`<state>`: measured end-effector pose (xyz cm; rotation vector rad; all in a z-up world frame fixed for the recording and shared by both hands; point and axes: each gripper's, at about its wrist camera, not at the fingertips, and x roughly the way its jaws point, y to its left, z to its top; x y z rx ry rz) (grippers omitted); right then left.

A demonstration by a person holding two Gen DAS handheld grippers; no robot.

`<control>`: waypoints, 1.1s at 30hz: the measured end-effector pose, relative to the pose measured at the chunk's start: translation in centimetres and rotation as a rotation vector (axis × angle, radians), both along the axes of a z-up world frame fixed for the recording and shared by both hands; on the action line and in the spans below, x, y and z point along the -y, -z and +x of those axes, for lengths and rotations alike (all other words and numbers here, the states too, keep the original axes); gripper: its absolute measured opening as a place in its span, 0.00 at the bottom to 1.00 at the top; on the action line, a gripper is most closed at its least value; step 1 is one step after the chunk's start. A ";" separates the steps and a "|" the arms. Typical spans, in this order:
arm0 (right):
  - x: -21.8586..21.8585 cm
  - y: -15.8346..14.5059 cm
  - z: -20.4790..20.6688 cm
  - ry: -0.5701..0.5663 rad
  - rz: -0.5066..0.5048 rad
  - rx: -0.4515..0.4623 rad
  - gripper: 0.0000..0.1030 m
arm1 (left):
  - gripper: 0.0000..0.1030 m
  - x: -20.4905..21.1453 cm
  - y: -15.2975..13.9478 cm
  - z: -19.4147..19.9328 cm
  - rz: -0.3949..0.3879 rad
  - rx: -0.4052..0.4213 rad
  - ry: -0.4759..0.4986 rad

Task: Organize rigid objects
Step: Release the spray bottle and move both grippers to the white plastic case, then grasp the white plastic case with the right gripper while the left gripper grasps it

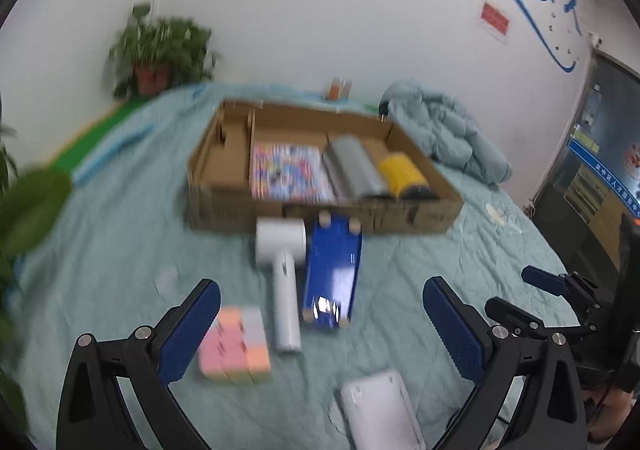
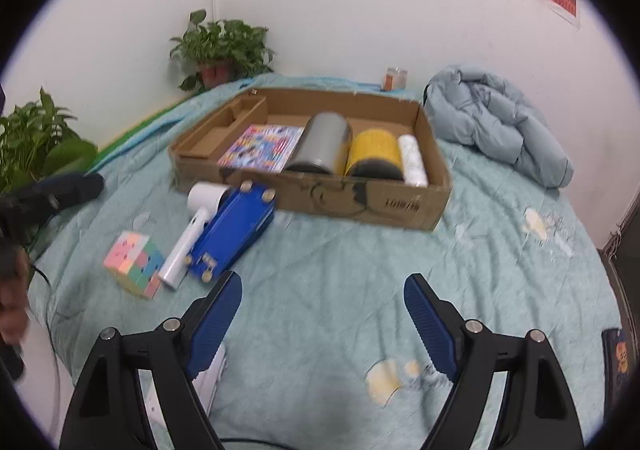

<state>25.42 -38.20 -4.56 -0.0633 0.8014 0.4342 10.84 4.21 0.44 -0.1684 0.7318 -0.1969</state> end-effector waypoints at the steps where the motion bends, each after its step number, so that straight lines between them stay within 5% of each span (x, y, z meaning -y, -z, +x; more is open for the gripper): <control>1: -0.5 0.6 -0.4 -0.008 -0.001 -0.019 0.81 | 0.99 0.1 1.1 -0.4 0.018 -0.017 -0.017; 9: -2.9 2.6 -2.2 -0.095 0.002 -0.057 0.77 | 0.99 -0.1 3.0 -0.9 0.092 -0.052 -0.089; 10: -2.9 2.7 -2.5 -0.111 0.014 -0.056 0.71 | 0.99 -0.1 3.4 -0.8 0.099 -0.063 -0.084; 11: -3.0 2.9 -2.7 -0.120 0.017 -0.054 0.47 | 0.99 0.0 3.6 -0.3 0.104 -0.073 -0.078; 12: -3.0 3.2 -2.8 -0.135 0.016 -0.067 0.39 | 0.96 -0.1 3.9 0.0 0.106 -0.086 -0.070; 14: -3.0 3.8 -3.0 -0.183 0.057 -0.097 0.39 | 0.75 -0.3 4.6 0.4 0.098 -0.102 -0.064; 15: -2.9 4.1 -3.2 -0.203 0.083 -0.105 0.49 | 0.53 -0.4 4.9 0.2 0.085 -0.110 -0.070; 16: -2.7 4.3 -3.4 -0.217 0.099 -0.105 0.61 | 0.43 -0.6 5.2 0.3 0.077 -0.120 -0.075; 17: -2.6 4.4 -3.7 -0.228 0.114 -0.096 0.88 | 0.43 -0.7 5.6 0.4 0.071 -0.132 -0.078; 18: -2.3 4.4 -4.1 -0.242 0.138 -0.079 0.93 | 0.44 -0.8 5.9 0.5 0.070 -0.145 -0.072; 20: -2.3 4.6 -4.6 -0.278 0.166 -0.080 0.93 | 0.54 -0.7 6.5 0.5 0.074 -0.163 -0.039; 22: -2.6 4.8 -5.2 -0.317 0.186 -0.098 0.93 | 0.89 -0.8 6.9 0.3 0.071 -0.182 -0.030; 30: -5.9 6.8 -8.8 -0.471 0.185 -0.170 0.93 | 0.89 1.0 8.8 -0.9 -0.138 -0.328 0.132; 33: -6.7 7.7 -9.0 -0.471 0.182 -0.199 0.93 | 0.79 2.7 9.8 -0.9 -0.132 -0.374 0.175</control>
